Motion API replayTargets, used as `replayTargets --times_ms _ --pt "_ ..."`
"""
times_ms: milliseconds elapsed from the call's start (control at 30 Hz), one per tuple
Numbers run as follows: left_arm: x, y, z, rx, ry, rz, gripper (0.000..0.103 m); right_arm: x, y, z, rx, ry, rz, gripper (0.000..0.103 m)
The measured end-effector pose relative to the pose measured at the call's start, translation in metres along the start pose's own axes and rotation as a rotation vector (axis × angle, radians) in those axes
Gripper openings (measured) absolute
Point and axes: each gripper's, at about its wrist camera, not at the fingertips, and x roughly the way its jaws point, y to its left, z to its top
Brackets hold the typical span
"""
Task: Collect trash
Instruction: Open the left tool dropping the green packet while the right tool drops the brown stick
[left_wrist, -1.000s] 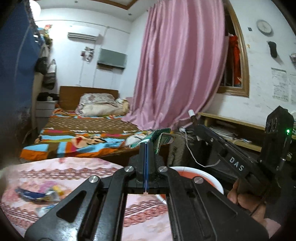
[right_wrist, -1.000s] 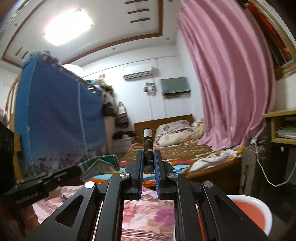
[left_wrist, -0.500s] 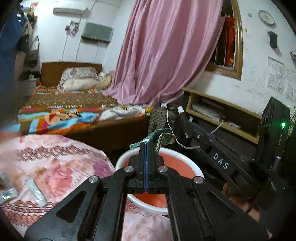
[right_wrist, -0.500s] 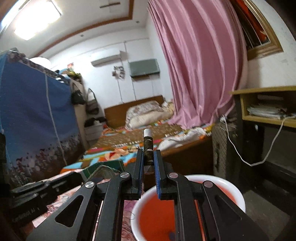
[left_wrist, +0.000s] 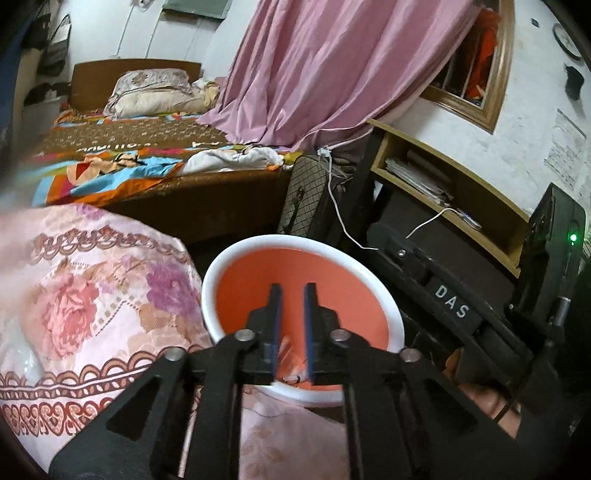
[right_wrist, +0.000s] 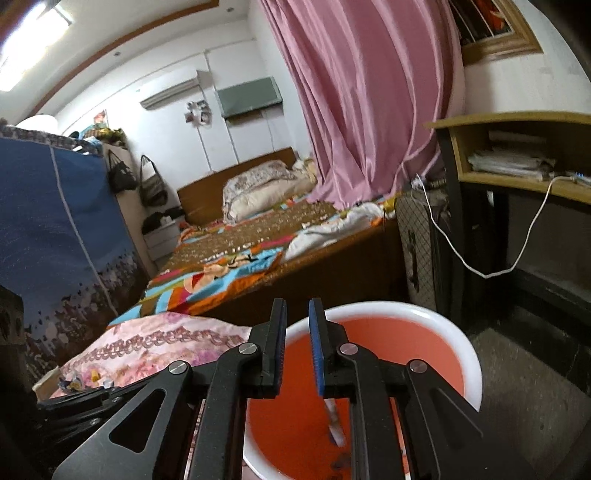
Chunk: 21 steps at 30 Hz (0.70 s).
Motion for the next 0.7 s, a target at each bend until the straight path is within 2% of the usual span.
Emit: replayTargets --times_ms 67,133,167,233,333,400,567,633,667,700 --pt "-0.005 0.003 -0.001 -0.015 -0.014 0.009 0.008 -0.001 0.000 0.000 0.002 0.000 0.002 0.014" --pt "-0.012 0.008 -0.001 -0.024 -0.042 0.039 0.010 -0.003 0.000 0.000 0.002 -0.010 0.005 0.020" --pt "-0.017 0.010 -0.001 -0.025 -0.065 0.065 0.011 -0.004 0.001 0.001 0.003 -0.016 0.009 0.027" --pt "-0.024 0.015 0.001 -0.028 -0.092 0.093 0.014 -0.005 0.003 0.002 0.004 -0.029 0.018 0.030" --pt "-0.038 0.025 0.003 -0.048 -0.140 0.142 0.024 -0.007 0.011 0.003 -0.005 -0.049 0.029 0.031" --pt "-0.050 0.035 0.004 -0.071 -0.175 0.171 0.031 -0.009 0.016 0.004 -0.008 -0.065 0.039 0.041" --pt "-0.079 0.057 0.005 -0.116 -0.245 0.261 0.042 -0.012 0.037 0.005 -0.039 -0.109 0.067 0.049" --pt "-0.092 0.067 0.004 -0.138 -0.286 0.330 0.050 -0.012 0.046 0.004 -0.050 -0.127 0.073 0.060" --pt "-0.098 0.072 0.003 -0.151 -0.303 0.354 0.059 -0.012 0.050 0.003 -0.054 -0.138 0.081 0.075" --pt "-0.104 0.078 0.001 -0.167 -0.324 0.381 0.068 -0.013 0.054 0.002 -0.055 -0.152 0.090 0.083"
